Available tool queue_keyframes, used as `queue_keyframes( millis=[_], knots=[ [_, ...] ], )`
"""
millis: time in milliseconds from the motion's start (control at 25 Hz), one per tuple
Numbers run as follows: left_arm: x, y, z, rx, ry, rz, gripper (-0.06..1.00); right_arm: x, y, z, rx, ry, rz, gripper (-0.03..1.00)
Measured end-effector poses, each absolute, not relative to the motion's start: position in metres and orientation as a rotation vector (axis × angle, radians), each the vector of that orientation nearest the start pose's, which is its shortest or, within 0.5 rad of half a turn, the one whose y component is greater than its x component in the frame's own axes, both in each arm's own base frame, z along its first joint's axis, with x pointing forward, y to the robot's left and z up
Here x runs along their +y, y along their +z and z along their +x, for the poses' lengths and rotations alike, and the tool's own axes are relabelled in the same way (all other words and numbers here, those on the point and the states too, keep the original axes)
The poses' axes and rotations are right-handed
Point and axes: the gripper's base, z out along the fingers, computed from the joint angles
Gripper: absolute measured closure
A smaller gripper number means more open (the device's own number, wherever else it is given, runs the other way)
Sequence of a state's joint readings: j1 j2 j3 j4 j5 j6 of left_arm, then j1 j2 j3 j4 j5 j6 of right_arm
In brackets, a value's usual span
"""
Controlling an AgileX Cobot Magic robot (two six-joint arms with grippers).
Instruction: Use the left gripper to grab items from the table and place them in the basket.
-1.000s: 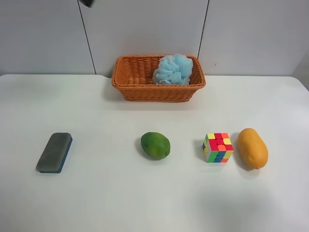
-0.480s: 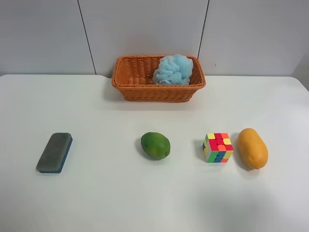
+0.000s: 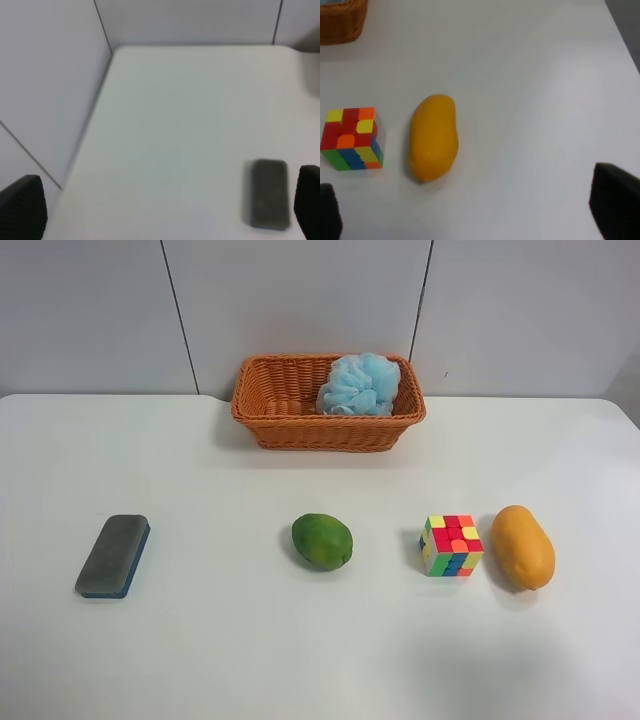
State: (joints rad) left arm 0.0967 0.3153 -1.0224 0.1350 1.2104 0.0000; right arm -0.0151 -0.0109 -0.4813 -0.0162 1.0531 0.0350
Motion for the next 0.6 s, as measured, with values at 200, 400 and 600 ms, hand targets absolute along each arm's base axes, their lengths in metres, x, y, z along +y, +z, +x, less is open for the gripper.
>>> queue_keyframes(
  millis=[200, 400, 600],
  knots=[
    [0.006, 0.359, -0.025, 1.978, 0.137, -0.187, -0.05, -0.001, 0.273, -0.004, 2.044, -0.007, 0.052, -0.03],
    [0.005, 0.316, -0.029, 1.974, 0.128, -0.191, -0.05, -0.001, 0.273, -0.004, 2.044, -0.007, 0.052, -0.03],
    [0.004, 0.296, -0.020, 2.017, 0.094, -0.187, -0.05, -0.001, 0.273, -0.004, 2.044, -0.007, 0.052, -0.03]
  ],
)
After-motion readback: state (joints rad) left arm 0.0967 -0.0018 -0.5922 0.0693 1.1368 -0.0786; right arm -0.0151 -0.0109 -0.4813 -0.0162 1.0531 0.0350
